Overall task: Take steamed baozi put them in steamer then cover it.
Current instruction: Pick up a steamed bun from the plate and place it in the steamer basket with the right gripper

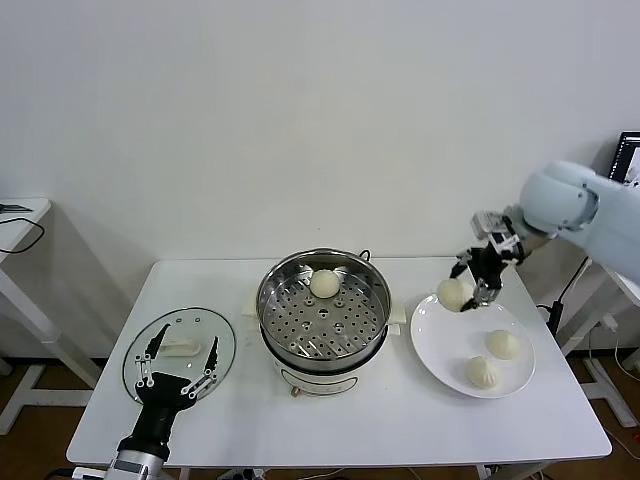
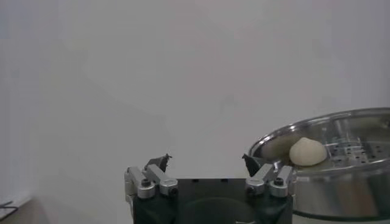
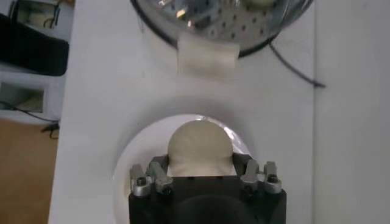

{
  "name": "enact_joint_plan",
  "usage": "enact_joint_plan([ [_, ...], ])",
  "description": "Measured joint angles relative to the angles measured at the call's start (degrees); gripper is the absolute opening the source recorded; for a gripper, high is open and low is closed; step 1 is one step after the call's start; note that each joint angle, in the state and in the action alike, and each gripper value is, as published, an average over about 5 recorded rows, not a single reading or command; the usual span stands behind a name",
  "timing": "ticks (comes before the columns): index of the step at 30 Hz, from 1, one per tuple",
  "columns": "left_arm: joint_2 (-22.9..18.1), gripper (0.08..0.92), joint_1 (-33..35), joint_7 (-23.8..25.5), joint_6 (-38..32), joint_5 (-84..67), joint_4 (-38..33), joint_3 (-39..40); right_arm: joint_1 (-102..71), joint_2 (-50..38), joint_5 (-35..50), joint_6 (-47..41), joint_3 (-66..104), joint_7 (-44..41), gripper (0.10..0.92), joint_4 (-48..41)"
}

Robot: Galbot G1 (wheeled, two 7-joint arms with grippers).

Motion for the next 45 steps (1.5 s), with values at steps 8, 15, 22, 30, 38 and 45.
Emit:
enact_joint_plan([
  [8, 0.24, 0.823, 0.21, -0.08, -0.04, -0.06, -0.25, -0.64, 5.63, 5.74, 7.89, -5.84, -3.21, 2.94, 0.689, 4.55],
  [15, 0.26, 0.823, 0.07, -0.1, -0.07, -0.31, -0.49, -1.06, 5.1, 12.87, 11.17, -10.36, -3.39, 5.51, 0.689, 4.85],
  [22, 0.27, 0.823, -0.34, -0.1, -0.07, -0.79, -0.5, -1.68, 2.21, 21.08, 12.02, -13.15, -2.37, 6.89, 0.687, 1.35],
  [30, 0.14, 0.823, -0.76, -0.1, -0.12, -0.9, -0.48, -2.08, -1.49, 30.64, 11.32, -14.71, -1.4, 7.15, 0.687, -5.88],
  [38, 0.47, 0.823, -1.21, -0.1, -0.1, -0.97, -0.19, -1.96, -5.42, 38.89, 9.49, -15.06, -0.83, 6.84, 0.687, -14.11],
  [45, 0.8, 0.823, -1.3, 0.0, -0.32, -0.91, 0.25, -1.99, -9.26, 44.8, 6.99, -14.79, 0.06, 6.25, 0.687, -20.94],
])
